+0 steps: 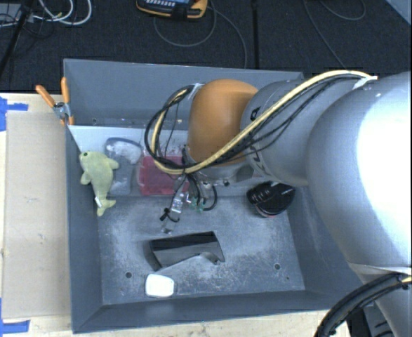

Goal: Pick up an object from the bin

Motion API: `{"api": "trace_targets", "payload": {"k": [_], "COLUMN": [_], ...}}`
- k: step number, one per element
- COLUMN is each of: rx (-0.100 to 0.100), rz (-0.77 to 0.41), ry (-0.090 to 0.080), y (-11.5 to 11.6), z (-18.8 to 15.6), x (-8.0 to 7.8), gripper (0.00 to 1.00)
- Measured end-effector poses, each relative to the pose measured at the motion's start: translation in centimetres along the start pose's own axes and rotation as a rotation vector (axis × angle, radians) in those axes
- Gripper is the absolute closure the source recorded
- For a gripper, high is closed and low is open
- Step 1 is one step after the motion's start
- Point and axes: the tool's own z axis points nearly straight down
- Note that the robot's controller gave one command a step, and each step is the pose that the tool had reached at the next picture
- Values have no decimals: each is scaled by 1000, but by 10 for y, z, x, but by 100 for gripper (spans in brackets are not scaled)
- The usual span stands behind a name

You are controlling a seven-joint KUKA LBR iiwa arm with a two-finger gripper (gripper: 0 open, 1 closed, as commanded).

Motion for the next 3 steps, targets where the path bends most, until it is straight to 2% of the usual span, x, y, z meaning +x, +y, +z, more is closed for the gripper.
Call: {"api": "trace_targets", "payload": {"k": [1, 2, 3], "rx": [4, 3, -2], "rz": [-236, -375, -181], "ry": [1, 2, 4], "y": [15, 33, 11], "z": [18, 23, 27], "x": [5, 13, 12], "gripper": [0, 0, 0]}}
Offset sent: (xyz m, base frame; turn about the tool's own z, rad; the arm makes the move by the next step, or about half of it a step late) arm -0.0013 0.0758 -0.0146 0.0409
